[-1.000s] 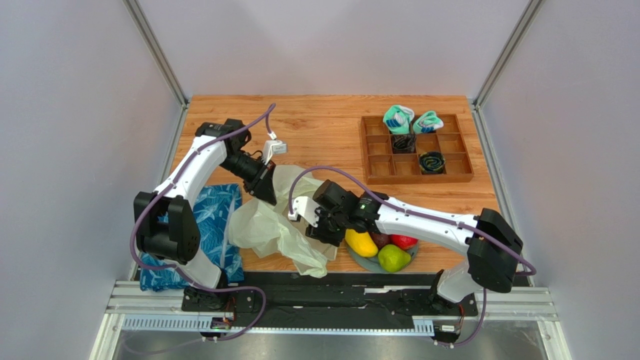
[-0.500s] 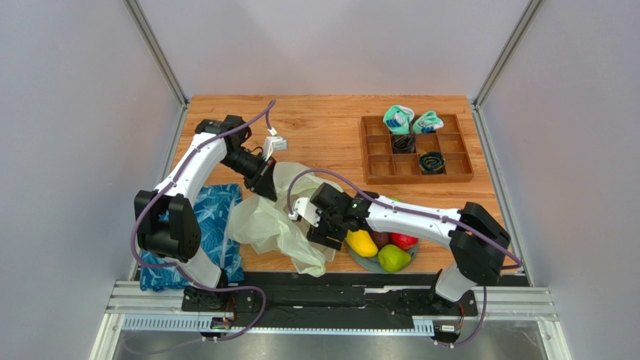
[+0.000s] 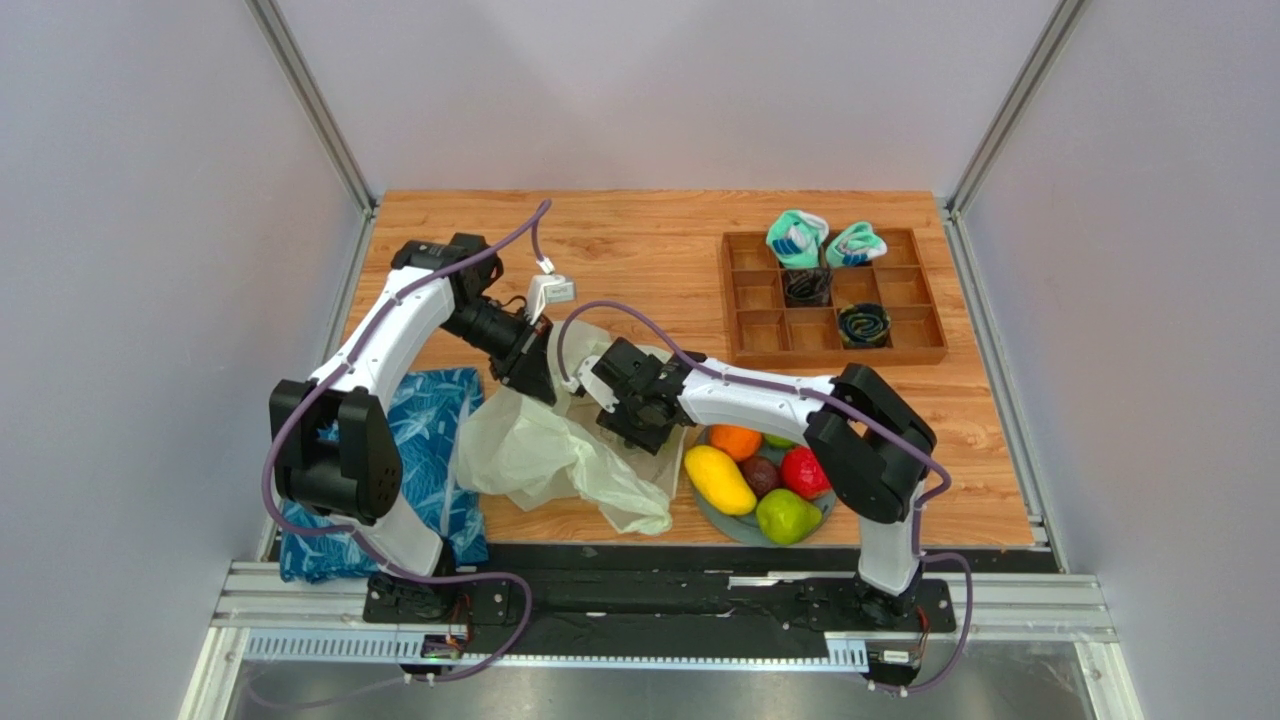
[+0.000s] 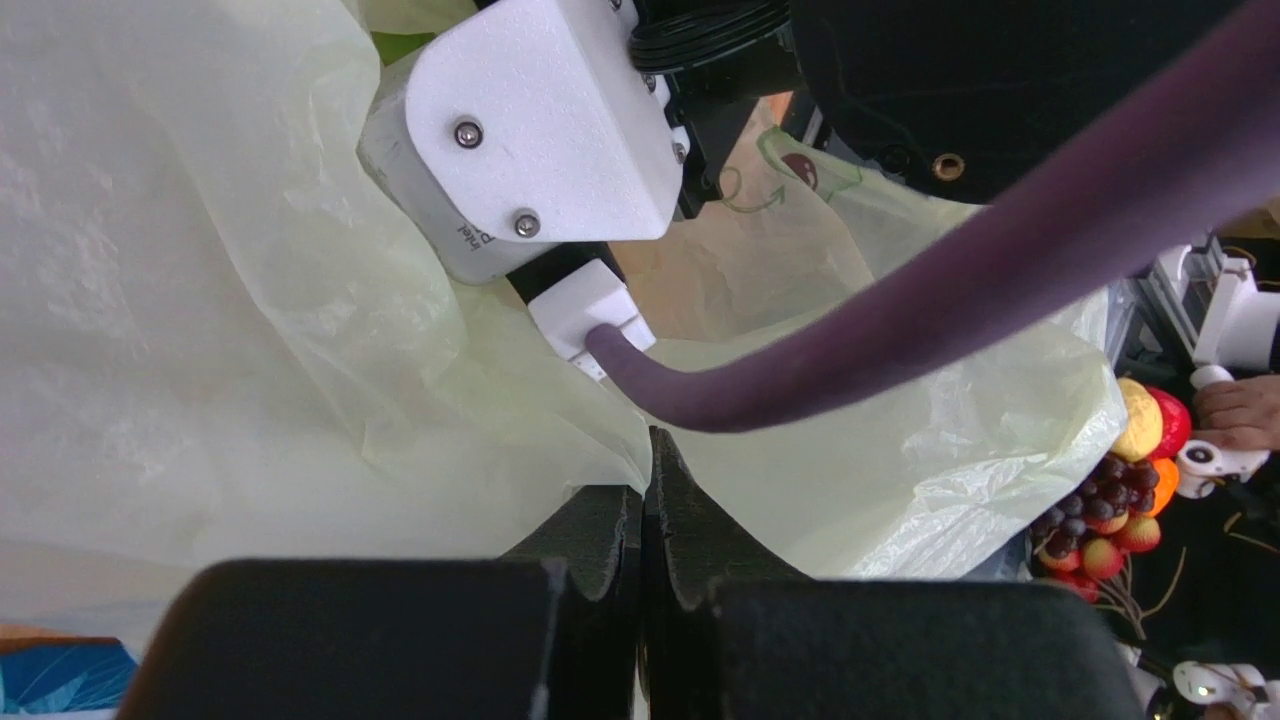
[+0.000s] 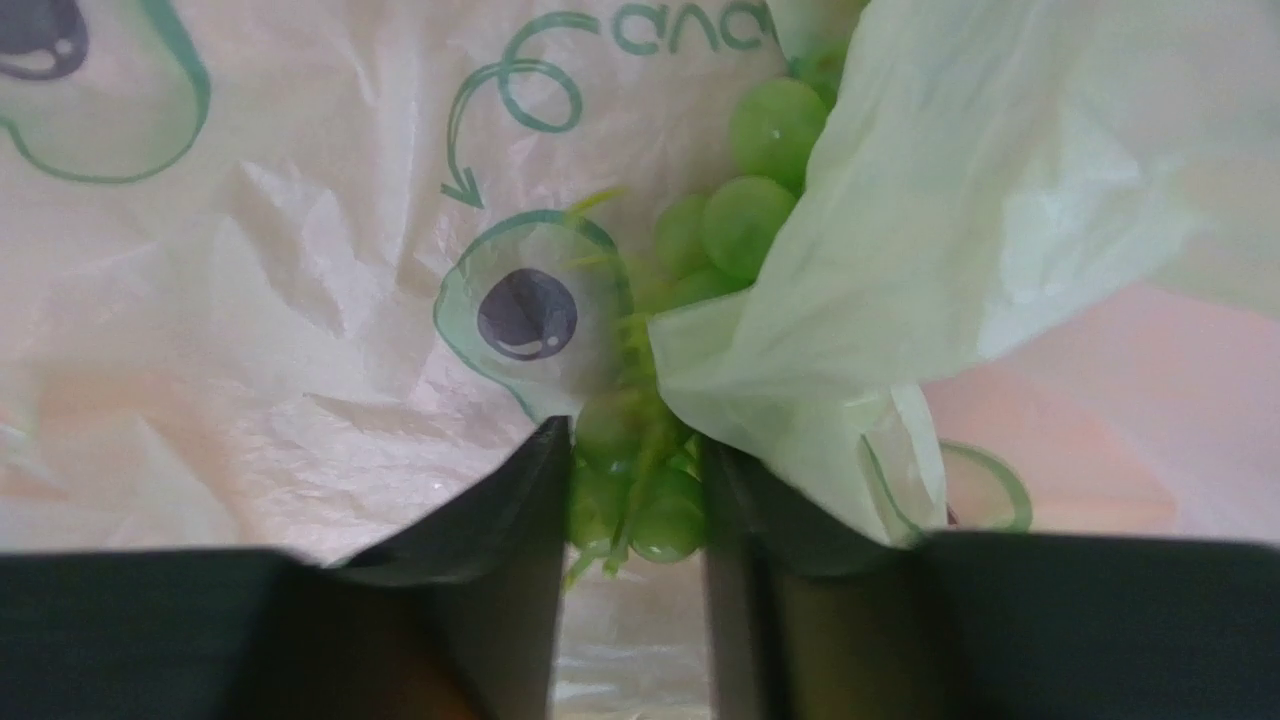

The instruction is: Take the fake fruits out of the plastic bag

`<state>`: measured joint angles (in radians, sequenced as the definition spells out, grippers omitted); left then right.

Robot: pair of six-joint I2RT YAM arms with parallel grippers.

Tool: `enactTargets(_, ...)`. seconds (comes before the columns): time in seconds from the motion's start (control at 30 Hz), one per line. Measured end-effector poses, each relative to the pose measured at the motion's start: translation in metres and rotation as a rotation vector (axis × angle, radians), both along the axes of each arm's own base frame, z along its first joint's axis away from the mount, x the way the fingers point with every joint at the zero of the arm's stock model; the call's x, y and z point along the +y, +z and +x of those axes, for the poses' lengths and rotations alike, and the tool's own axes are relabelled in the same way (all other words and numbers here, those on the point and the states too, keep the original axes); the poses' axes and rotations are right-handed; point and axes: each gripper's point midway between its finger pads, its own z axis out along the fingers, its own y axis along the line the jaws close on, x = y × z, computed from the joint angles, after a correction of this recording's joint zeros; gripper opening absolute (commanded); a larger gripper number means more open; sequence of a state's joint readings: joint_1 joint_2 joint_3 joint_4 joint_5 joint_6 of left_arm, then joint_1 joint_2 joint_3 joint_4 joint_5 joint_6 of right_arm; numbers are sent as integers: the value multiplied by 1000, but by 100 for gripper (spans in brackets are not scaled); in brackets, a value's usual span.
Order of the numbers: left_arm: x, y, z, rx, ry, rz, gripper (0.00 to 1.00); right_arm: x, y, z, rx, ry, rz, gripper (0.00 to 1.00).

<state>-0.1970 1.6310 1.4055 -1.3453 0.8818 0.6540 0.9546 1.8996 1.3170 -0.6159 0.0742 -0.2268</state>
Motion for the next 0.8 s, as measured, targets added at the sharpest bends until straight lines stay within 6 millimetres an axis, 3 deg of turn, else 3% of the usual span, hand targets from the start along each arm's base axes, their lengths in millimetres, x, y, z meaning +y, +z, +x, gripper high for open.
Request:
enactTargets(0.17, 0, -2, -2, 10, 0, 2, 0, 1, 6, 3, -17, 17, 10, 17)
enactTargets(0.27, 1, -2, -2, 19, 9, 12, 0, -4, 18, -8, 20, 72, 11, 15)
enactTargets(0.4, 6, -3, 2, 3, 17, 52, 0, -21, 53, -42, 112, 231, 35, 13)
enactTargets(0.63, 16, -3, 17, -19, 58, 105, 0, -51, 132, -83, 121, 480, 204, 12)
enactTargets(0.8, 20, -4, 21, 10, 104, 132, 0, -75, 159, -88, 112, 536, 294, 9)
